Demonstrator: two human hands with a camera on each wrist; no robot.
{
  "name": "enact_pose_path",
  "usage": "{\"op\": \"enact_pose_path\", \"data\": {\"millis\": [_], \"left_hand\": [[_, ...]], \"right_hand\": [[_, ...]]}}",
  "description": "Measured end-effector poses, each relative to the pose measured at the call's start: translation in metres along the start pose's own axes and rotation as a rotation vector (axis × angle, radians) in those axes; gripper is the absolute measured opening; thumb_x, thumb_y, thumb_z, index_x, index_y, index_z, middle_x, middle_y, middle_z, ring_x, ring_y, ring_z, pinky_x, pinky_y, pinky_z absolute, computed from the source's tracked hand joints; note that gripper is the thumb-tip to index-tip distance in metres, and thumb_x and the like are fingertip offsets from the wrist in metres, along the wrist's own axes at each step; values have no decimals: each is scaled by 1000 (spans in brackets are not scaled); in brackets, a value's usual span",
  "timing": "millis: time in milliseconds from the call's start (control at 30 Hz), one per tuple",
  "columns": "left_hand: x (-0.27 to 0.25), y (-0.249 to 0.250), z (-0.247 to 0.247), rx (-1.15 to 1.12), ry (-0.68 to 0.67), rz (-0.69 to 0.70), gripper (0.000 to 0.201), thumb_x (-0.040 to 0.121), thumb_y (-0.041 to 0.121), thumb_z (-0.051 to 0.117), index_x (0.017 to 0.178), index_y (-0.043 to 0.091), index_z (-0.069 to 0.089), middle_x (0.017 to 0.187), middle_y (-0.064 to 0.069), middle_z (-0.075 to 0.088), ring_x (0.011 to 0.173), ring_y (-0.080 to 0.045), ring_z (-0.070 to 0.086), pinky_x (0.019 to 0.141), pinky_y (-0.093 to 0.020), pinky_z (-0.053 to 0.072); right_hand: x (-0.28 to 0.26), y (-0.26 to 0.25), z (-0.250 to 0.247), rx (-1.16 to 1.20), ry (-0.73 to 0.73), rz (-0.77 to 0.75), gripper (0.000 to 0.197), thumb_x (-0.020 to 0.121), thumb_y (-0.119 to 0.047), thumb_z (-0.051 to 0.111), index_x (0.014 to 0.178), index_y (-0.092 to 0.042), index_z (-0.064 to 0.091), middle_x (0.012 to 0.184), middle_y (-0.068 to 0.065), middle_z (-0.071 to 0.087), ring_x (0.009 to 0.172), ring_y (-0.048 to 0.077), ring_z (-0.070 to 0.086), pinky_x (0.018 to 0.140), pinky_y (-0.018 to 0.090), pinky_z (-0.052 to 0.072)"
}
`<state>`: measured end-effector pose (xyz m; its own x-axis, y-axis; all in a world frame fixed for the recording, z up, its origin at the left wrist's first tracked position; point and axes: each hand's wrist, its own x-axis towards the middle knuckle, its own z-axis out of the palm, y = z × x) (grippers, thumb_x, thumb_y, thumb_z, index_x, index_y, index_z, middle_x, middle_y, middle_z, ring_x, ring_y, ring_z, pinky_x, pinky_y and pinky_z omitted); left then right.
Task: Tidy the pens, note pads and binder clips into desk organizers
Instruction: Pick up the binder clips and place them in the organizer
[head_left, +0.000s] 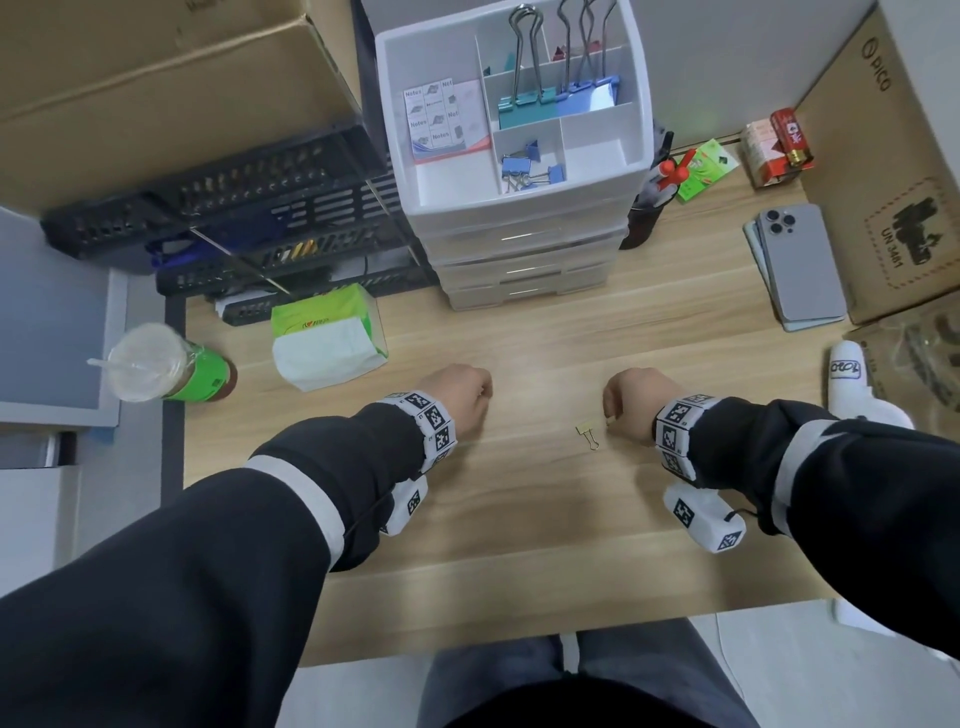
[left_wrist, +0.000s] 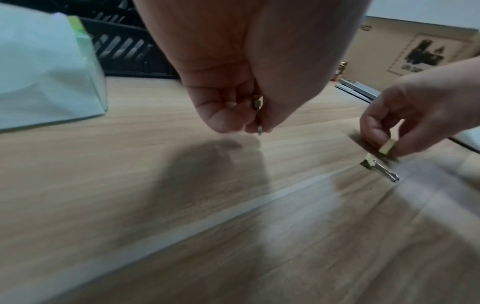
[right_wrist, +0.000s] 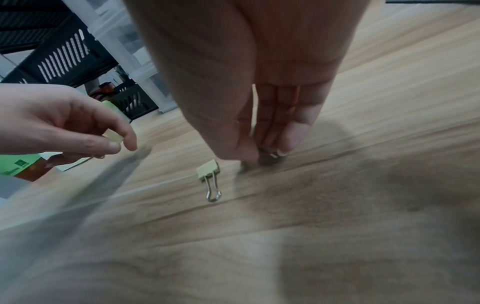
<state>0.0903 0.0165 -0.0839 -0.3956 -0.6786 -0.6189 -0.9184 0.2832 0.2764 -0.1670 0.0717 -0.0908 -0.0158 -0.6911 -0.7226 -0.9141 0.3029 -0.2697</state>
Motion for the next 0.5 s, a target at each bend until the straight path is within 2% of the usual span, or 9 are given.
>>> {"op": "enact_pose_path", "data": {"millis": [67, 133, 233, 300, 333, 400, 433, 500], "left_hand": [[-1, 1, -4, -25, -4, 12, 29, 93, 14, 44, 104, 16, 71, 108, -4, 71, 100, -26, 65, 87, -38, 53], [-3, 0, -6, -47, -10, 8, 32, 92, 11, 44, 104, 16, 72, 107, -4, 72, 98, -25, 65, 88, -36, 53], [-8, 1, -5, -74, 18, 2, 25, 93, 16, 52, 110, 18, 70, 114, -2, 69, 100, -22, 65, 88, -33, 51], [-13, 2, -1, -99, 47, 1, 22, 91, 19, 59, 111, 18, 67, 112, -1, 66, 95, -19, 61, 81, -28, 47], [-15, 3, 0, -109, 63, 5, 21, 89, 19, 63, 109, 16, 67, 109, -1, 65, 91, -18, 59, 77, -26, 43], [-18, 4, 3, -124, 82, 11, 16, 87, 19, 69, 102, 14, 70, 100, 1, 65, 89, -17, 60, 73, -24, 40], [-20, 5, 3, -133, 74, 7, 13, 86, 20, 71, 98, 13, 73, 94, 2, 65, 89, -17, 61, 72, -24, 41], [-22, 7, 2, -152, 42, -1, 11, 84, 22, 75, 93, 16, 77, 89, 4, 67, 84, -14, 62, 71, -23, 46]], "right_hand": [[-2, 1, 3, 78, 21, -30, 15, 66, -12, 66, 78, -21, 63, 80, -3, 64, 68, 17, 61, 54, 26, 50], [-3, 0, 7, 159, 15, -31, 18, 67, -12, 64, 82, -22, 60, 85, -3, 64, 77, 20, 63, 67, 32, 54], [2, -5, 15, 225, -4, -10, 16, 81, -9, 51, 92, -14, 61, 97, 3, 66, 89, 25, 62, 76, 33, 51], [5, -11, 20, 252, -6, 9, 13, 88, -13, 47, 92, -10, 59, 100, 7, 66, 89, 25, 58, 72, 30, 45], [4, -14, 22, 260, -1, 20, 9, 87, -17, 52, 90, -11, 57, 98, 7, 65, 84, 24, 57, 68, 29, 42], [2, -18, 26, 225, 1, 27, 23, 81, -28, 63, 93, -12, 53, 92, 5, 62, 76, 21, 55, 59, 29, 40], [1, -18, 27, 161, 1, 21, 31, 79, -33, 66, 96, -12, 51, 92, 5, 61, 76, 22, 56, 58, 29, 42], [0, -20, 30, -1, 28, 0, 33, 81, -35, 66, 98, -10, 53, 93, 7, 62, 78, 25, 59, 63, 30, 47]]}}
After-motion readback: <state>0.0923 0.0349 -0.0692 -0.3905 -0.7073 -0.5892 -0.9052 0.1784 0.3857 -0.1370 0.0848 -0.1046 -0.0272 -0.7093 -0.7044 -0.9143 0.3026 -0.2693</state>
